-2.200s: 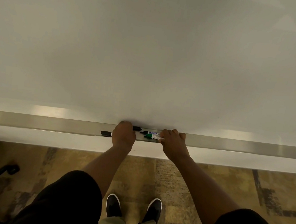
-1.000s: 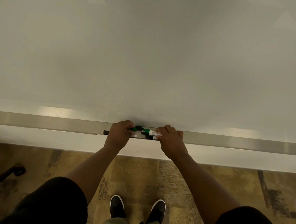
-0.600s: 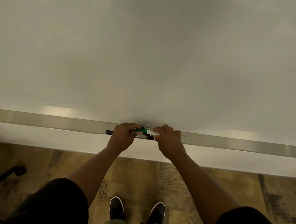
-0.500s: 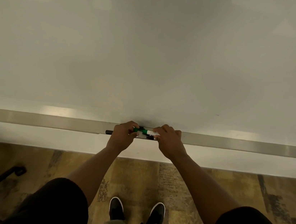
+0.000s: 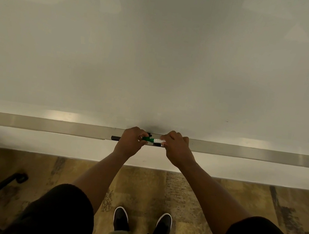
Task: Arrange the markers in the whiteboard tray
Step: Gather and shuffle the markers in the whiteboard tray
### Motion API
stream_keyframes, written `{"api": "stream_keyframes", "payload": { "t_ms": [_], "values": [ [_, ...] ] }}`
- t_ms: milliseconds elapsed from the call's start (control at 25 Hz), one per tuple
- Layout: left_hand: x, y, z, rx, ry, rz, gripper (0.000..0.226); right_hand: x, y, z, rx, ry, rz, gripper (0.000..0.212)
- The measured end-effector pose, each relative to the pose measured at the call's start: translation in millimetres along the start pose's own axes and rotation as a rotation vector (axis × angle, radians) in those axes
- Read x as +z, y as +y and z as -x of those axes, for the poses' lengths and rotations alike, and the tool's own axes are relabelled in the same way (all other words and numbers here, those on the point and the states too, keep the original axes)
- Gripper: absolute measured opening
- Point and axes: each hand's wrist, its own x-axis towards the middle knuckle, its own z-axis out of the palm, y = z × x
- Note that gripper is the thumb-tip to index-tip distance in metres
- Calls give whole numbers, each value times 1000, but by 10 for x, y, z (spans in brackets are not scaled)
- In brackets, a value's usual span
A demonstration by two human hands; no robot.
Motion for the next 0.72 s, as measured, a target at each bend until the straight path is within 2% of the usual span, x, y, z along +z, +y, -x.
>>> {"api": "stream_keyframes", "payload": {
  "t_ms": [120,400,720],
  "values": [
    [7,50,-5,10,16,3,21,20,-22,2,13,20,4,39],
    [7,-15,-12,-111,31,6,20,-13,18,1,38,34,-18,42],
    [11,56,-37,-8,4,24,15,57,-17,-33,-2,-27,-89,31]
  ]
}}
